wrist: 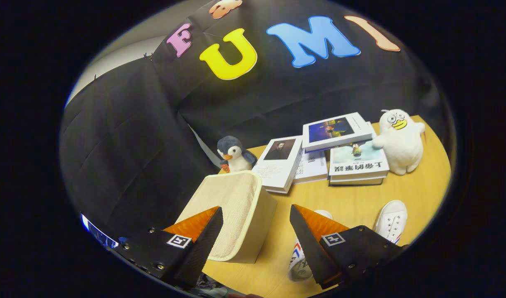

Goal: Open the storage box then place both shoes into the box .Put the left shoe in first, then the right shoe, with the right side of both shoes facing outward in a uniform manner.

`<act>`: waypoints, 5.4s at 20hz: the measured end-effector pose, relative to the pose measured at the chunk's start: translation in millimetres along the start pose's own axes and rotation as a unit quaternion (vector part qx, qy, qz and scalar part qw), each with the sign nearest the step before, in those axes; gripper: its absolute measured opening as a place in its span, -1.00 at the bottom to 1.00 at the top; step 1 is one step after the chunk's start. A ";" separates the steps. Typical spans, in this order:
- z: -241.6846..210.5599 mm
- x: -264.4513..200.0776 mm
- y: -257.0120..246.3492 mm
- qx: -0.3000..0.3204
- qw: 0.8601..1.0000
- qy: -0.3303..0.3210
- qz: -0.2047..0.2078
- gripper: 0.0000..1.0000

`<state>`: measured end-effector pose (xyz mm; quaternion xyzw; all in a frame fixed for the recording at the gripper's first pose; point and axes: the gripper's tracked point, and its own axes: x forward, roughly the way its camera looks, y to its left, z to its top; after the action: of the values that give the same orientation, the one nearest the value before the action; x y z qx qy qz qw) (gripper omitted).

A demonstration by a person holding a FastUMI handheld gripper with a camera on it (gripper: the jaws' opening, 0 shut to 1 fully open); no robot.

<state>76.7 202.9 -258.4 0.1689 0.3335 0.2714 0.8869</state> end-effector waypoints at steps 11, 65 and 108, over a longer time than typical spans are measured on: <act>-56.0 72.5 18.8 0.121 0.980 0.106 0.120 0.91; 16.6 60.1 213.1 -0.167 0.977 0.037 0.124 0.84; -137.0 8.6 -169.6 -0.115 0.947 0.218 -0.208 0.82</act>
<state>51.0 89.3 -442.9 -0.0709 0.5127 0.1481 0.8427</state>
